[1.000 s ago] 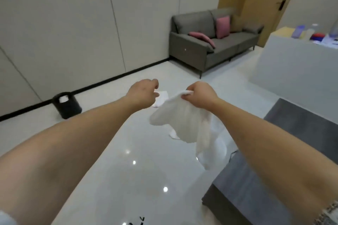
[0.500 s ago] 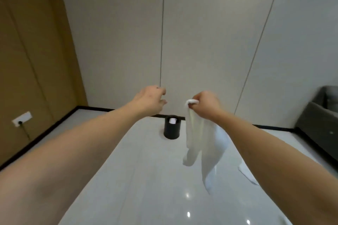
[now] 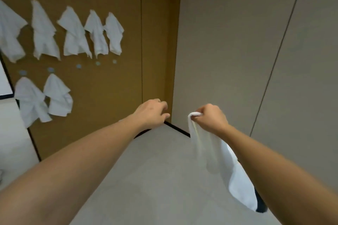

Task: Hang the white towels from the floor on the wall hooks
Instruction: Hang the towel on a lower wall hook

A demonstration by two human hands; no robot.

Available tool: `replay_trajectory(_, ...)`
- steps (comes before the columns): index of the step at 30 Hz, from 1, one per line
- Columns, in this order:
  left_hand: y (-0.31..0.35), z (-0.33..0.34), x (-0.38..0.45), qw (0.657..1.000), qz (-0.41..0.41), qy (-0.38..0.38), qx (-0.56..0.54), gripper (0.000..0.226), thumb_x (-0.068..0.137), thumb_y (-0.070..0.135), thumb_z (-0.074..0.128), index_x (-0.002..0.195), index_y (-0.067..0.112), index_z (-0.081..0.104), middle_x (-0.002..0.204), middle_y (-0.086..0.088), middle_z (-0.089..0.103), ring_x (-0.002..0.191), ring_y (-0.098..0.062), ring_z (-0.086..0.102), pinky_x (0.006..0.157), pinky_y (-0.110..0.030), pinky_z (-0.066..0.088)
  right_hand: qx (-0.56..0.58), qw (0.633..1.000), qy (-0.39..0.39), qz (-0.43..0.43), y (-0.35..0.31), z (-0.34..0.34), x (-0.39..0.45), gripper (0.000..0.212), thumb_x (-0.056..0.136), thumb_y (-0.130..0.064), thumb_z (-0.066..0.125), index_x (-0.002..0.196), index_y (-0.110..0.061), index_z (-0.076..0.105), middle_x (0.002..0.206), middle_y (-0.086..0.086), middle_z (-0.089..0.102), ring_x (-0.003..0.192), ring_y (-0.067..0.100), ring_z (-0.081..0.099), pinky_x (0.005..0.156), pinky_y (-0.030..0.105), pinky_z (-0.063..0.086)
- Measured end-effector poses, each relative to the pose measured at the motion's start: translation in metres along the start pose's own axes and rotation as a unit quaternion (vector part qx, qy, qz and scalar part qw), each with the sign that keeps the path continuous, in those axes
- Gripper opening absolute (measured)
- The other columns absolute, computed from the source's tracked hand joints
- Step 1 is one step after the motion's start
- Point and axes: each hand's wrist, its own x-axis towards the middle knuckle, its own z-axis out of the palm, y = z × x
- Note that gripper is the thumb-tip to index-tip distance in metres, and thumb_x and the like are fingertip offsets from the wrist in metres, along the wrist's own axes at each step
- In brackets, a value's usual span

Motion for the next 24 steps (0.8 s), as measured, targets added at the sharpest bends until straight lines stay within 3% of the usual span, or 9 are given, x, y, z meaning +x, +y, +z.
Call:
replay_trajectory(8, -0.145, 0.033, 0.065, 0.995, -0.103, -0.007, -0.008, 0.042, 0.096, 0.049, 0.047, 0.131, 0.025, 0.051, 0.129, 0.001, 0.052, 0.107, -0.017, 0.053, 0.085, -0.033, 0.049, 0.057, 0.994, -0.053, -0.082, -0.07, 0.11, 0.151, 0.028, 0.084, -0.039, 0.065, 0.06, -0.025, 0.063, 0.059, -0.009, 0.06, 0.057, 0.01, 0.058, 0.047, 0.021, 0.035)
replay_trajectory(13, -0.246, 0.048, 0.132, 0.989, -0.124, -0.004, -0.086, 0.053, 0.087, 0.054, 0.06, 0.133, 0.029, 0.051, 0.134, 0.005, 0.053, 0.115, -0.014, 0.052, 0.093, -0.032, 0.047, 0.092, 0.987, -0.077, -0.108, -0.135, 0.184, 0.253, 0.026, 0.085, -0.047, 0.07, 0.069, -0.027, 0.067, 0.063, -0.009, 0.063, 0.059, 0.009, 0.062, 0.046, 0.022, 0.039)
replay_trajectory(17, -0.313, 0.057, 0.184, 0.976, -0.128, -0.003, -0.175, 0.061, 0.071, 0.061, 0.07, 0.123, 0.032, 0.058, 0.116, 0.012, 0.06, 0.101, -0.007, 0.056, 0.085, -0.028, 0.049, 0.121, 0.981, -0.104, -0.115, -0.191, 0.243, 0.329, 0.027, 0.083, -0.047, 0.071, 0.068, -0.026, 0.066, 0.062, -0.008, 0.064, 0.056, 0.01, 0.062, 0.044, 0.023, 0.041)
replay_trajectory(22, -0.402, 0.07, 0.229, 0.978, -0.159, 0.039, -0.126, 0.007, 0.08, 0.033, 0.063, 0.084, 0.029, 0.059, 0.075, 0.009, 0.06, 0.072, -0.015, 0.06, 0.057, -0.03, 0.045, 0.147, 0.967, -0.143, -0.151, -0.252, 0.311, 0.408, 0.035, 0.079, -0.045, 0.071, 0.055, -0.021, 0.06, 0.051, -0.008, 0.054, 0.049, 0.012, 0.052, 0.047, 0.029, 0.038)
replay_trajectory(24, -0.437, 0.076, 0.242, 0.978, -0.181, 0.059, -0.09, 0.009, 0.086, 0.026, 0.055, 0.077, 0.028, 0.057, 0.067, 0.009, 0.056, 0.064, -0.016, 0.057, 0.05, -0.028, 0.037, 0.16, 0.96, -0.162, -0.164, -0.273, 0.338, 0.437, 0.045, 0.077, -0.049, 0.072, 0.049, -0.02, 0.051, 0.045, -0.008, 0.044, 0.043, 0.011, 0.041, 0.046, 0.029, 0.029)
